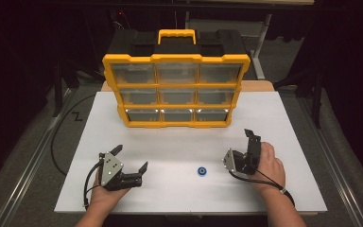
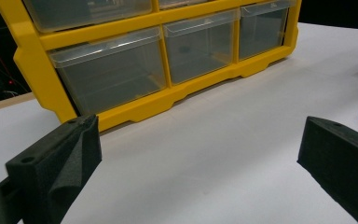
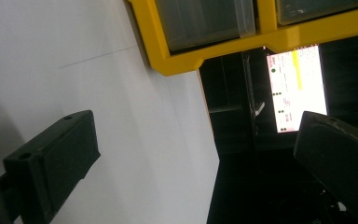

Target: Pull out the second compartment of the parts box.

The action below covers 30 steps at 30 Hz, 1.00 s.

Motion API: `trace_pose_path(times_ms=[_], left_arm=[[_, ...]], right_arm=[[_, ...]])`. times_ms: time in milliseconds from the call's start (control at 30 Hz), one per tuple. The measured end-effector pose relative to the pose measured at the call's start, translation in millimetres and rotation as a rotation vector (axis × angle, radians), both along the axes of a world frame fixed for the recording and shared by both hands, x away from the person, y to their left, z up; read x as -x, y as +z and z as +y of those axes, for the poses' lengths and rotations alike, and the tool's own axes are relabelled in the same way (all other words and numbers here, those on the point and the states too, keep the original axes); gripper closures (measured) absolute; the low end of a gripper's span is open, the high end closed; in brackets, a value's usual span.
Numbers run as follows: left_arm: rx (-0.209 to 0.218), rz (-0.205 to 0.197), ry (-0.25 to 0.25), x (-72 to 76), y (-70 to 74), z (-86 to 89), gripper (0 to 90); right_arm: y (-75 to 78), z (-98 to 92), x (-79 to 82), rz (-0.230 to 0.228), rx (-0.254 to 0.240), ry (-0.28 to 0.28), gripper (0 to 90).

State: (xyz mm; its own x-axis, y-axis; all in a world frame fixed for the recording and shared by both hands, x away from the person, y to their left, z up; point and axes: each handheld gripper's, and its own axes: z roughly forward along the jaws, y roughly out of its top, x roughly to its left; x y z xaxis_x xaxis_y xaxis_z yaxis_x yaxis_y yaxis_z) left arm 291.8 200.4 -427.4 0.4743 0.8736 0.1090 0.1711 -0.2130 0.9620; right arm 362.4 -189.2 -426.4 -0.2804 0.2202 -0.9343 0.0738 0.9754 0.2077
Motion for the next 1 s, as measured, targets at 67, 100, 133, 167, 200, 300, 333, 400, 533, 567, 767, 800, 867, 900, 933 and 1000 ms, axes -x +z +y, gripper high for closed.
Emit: trace_pose_path(times_ms=[67,100,133,167,200,300,333,400,533,567,767,800,867,900,933,1000], left_arm=[[0.004,0.001,0.001,-0.2,-0.2,0.9,0.1],[0.005,0.001,0.001,-0.4,-0.2,1.1,0.1],[0.007,0.001,0.001,-0.5,-0.4,1.3,0.1],[0.008,0.003,0.000,-0.8,-0.7,1.3,0.1],[0.010,0.003,-0.001,-1.2,-1.0,1.4,0.1],[0.009,0.008,-0.004,-2.0,-2.0,1.4,0.1],[0.011,0.009,-0.007,-2.1,-2.3,1.4,0.1],[0.011,0.009,-0.009,-2.1,-2.6,1.8,0.1],[0.018,0.008,-0.009,-2.6,-2.8,3.3,0.1],[0.019,0.008,-0.009,-2.7,-2.7,3.9,0.1],[0.032,0.001,-0.010,-1.6,-1.4,5.7,0.1],[0.032,-0.002,-0.011,-1.5,-1.0,5.4,0.1],[0.031,-0.002,-0.011,-1.7,-0.9,5.1,0.1],[0.030,-0.002,-0.012,-2.0,-0.9,4.9,0.1],[0.030,-0.002,-0.012,-2.3,-0.9,4.6,0.2],[0.031,-0.003,-0.012,-3.1,-1.1,4.0,0.1]], right_arm=[[0.0,0.8,-0.8,-0.001,0.041,0.014,1.1],[-1.0,1.4,-0.8,-0.001,0.052,0.011,1.1],[-1.2,1.7,-1.0,0.000,0.061,0.012,1.1],[-1.2,2.3,-1.1,-0.001,0.074,0.015,1.1],[-1.2,2.8,-1.4,-0.003,0.091,0.015,1.1],[-2.2,5.0,-1.5,-0.007,0.140,0.002,1.1],[-2.5,5.5,-1.1,-0.020,0.151,-0.003,1.0],[-1.9,6.6,-1.1,-0.024,0.160,0.003,1.0],[-1.0,9.1,-0.3,-0.046,0.168,0.007,1.1],[-0.1,10.6,-0.2,-0.047,0.172,0.012,1.2],[-1.5,16.2,-0.1,-0.040,0.142,0.008,1.3],[-1.0,19.0,0.2,-0.043,0.156,0.020,1.4],[-1.4,20.3,0.5,-0.041,0.152,0.026,1.5],[-1.9,21.5,1.3,-0.047,0.147,0.022,1.7],[-1.6,22.2,0.6,-0.053,0.150,0.035,2.0],[-1.3,24.1,1.0,-0.051,0.146,0.031,3.8]])
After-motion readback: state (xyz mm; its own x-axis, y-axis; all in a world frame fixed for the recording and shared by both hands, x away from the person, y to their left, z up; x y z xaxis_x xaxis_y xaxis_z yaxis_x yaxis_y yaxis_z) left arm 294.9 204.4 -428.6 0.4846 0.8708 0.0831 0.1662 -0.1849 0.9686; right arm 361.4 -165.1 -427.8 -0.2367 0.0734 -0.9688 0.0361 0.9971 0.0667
